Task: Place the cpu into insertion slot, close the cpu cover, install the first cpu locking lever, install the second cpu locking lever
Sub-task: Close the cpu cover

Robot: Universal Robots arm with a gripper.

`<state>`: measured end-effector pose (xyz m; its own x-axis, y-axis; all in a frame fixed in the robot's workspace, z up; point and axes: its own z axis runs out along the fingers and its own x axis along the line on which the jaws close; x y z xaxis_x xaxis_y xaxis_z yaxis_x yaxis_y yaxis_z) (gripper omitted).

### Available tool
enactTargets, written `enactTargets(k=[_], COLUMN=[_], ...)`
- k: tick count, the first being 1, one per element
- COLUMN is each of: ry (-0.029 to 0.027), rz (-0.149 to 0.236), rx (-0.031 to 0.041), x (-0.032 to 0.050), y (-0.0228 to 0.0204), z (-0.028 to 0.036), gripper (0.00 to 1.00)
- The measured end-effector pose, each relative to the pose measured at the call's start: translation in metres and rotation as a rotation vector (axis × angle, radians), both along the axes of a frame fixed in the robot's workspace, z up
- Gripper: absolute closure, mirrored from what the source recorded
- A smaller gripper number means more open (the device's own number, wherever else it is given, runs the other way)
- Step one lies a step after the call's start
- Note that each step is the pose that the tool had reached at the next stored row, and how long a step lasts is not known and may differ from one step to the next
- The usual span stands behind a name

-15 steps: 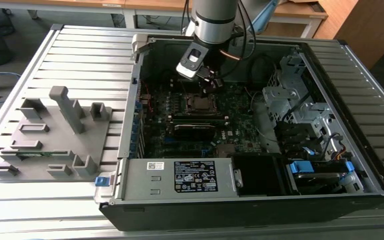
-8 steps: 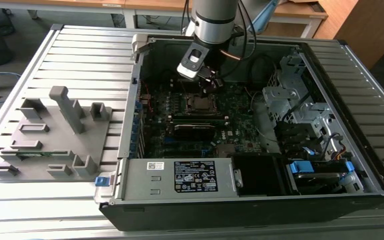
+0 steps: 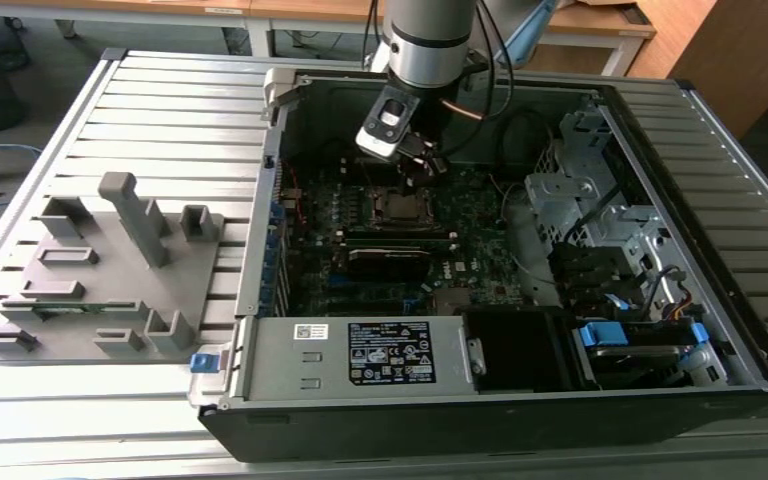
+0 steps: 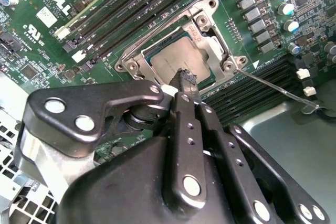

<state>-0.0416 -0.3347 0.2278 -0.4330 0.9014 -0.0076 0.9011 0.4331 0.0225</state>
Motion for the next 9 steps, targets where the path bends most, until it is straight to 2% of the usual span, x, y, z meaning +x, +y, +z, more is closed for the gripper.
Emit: enactTargets(k=[9], ry=[0.0000], rz=[0.027], rx=[0.0000], x=[0.0000], y=[0.0000], z=[0.0000], gripper=[0.90])
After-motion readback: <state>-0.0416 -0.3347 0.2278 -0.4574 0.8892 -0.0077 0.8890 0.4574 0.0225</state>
